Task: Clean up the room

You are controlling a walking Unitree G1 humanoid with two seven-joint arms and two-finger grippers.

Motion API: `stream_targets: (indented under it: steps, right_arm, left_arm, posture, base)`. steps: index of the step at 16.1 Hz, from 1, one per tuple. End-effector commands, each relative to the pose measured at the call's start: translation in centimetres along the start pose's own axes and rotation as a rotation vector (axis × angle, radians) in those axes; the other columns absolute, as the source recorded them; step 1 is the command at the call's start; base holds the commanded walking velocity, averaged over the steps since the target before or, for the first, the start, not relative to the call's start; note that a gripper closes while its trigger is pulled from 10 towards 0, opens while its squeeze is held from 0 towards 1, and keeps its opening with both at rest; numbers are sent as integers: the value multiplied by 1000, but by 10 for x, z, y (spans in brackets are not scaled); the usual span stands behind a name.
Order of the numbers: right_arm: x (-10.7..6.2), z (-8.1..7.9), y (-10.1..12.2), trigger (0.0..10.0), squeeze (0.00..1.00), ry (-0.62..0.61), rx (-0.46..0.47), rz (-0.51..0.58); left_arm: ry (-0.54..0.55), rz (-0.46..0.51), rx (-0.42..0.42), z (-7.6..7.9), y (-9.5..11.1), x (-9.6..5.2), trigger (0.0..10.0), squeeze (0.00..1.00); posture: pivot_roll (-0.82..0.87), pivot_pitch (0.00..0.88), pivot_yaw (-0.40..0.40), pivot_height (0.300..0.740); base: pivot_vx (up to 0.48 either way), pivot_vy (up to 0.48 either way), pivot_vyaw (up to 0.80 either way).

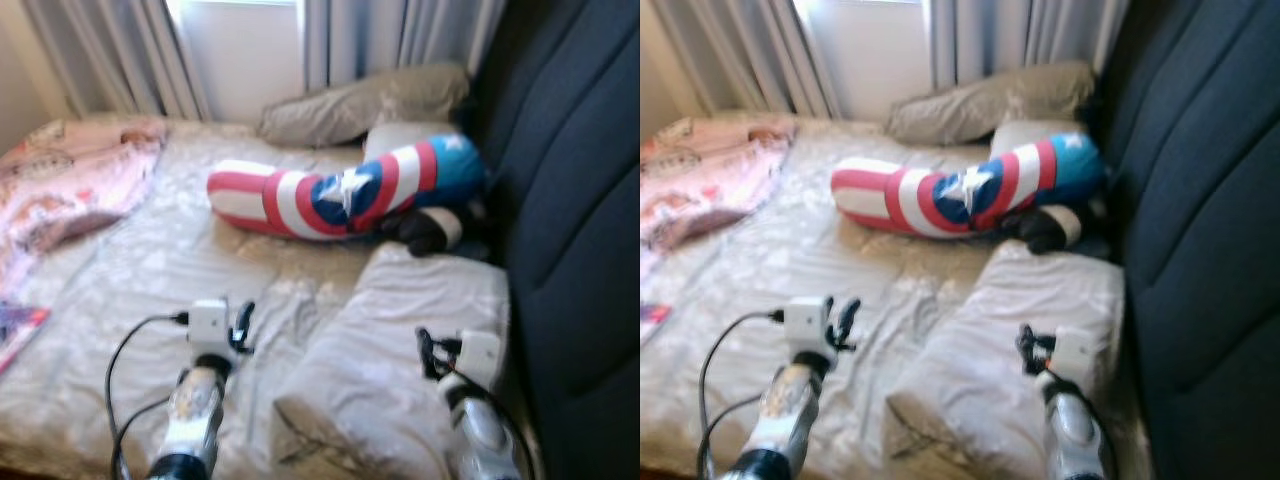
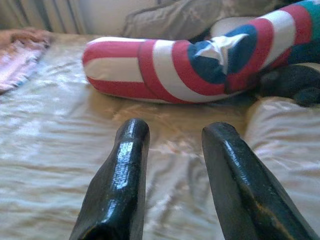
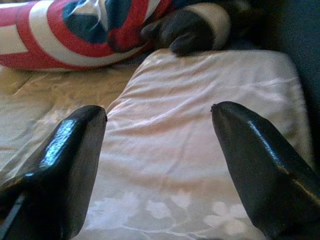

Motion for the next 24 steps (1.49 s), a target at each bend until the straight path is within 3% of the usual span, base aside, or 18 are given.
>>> stream_targets:
  steps: [1,4,6,7,8,11,16,17,18,24]
  right_arm:
    - [-4,13,-5,10000,0,-38,-7,-25]
    - [-9,26,-24,10000,0,-118,-7,-127]
    - [-11,26,-32,10000,0,-119,7,-166]
    - [-14,28,-41,10000,1000,-137,2,-218]
    - [-21,39,-56,10000,1000,-216,24,-304]
    - [-28,55,-64,10000,1000,-347,107,-352]
    - [-35,59,-76,10000,1000,-404,154,-408]
    - [-38,60,-79,10000,737,-410,155,-420]
    - [-41,60,-82,10000,4,-416,153,-426]
    - [-58,69,-97,10000,0,-486,189,-448]
  left_arm:
    - [-27,-16,-14,8,-3,0,10000,0]
    - [-43,-29,-16,10,-6,-2,10000,0]
    - [-48,-36,-16,10,-8,-2,10000,0]
    - [-56,-41,-16,10,-9,-3,10000,0]
    - [-65,-48,-16,10,-10,-3,10000,0]
    - [-86,-44,-14,11,-8,-1,10000,0]
    - [-102,-27,8,-3,-3,-3,10000,0]
    - [-106,-23,13,-4,-2,-3,10000,0]
    - [-111,-21,22,-6,-2,-4,10000,0]
    - [-130,-4,46,-19,6,-13,10000,0]
  posture:
    - [-14,0,8,740]
    - [-12,0,12,740]
    - [-10,0,17,740]
    - [-9,0,22,740]
    - [-9,0,24,740]
    - [18,15,37,740]
    - [43,41,70,740]
    - [45,46,76,740]
    - [51,52,84,740]
    - [85,104,134,740]
  base:
    - [0,0,0]
    - [0,0,0]
    - [0,0,0]
    - [0,0,0]
    - [0,0,0]
    - [0,0,0]
    - [0,0,0]
    - [0,0,0]
    - [0,0,0]
    - [0,0,0]
Point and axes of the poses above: a point about 5 cm out from each wrist's last joint towards the gripper, its own x axis pointing out of the wrist towards the gripper, its own y axis along the axis of the wrist's last joint, z = x × y, the point moved 6 cm from there along x, pointing out of the wrist towards the gripper, and after that the axes turned 11 degrees about x, right-handed, at the moved point
